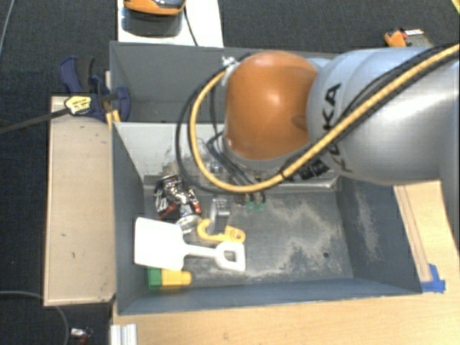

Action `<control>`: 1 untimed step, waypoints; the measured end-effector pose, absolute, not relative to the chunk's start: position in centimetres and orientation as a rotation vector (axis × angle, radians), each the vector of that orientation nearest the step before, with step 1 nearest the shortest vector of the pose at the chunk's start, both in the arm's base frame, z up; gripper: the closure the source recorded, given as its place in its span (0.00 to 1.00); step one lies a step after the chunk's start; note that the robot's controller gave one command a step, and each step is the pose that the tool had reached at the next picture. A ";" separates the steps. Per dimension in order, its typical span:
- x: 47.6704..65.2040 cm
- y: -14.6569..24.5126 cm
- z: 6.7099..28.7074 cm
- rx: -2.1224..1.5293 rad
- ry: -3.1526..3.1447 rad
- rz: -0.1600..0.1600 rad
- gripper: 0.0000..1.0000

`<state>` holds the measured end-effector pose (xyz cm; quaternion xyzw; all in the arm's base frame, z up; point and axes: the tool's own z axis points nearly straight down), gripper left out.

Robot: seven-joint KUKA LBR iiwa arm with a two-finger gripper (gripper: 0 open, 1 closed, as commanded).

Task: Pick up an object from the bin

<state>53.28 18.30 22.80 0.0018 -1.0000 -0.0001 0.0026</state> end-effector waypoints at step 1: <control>53.5 18.2 23.2 -0.003 -3.144 -0.002 0.00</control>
Offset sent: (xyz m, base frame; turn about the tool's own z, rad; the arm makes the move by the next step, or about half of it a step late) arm -0.0201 -0.0412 -0.1580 0.0154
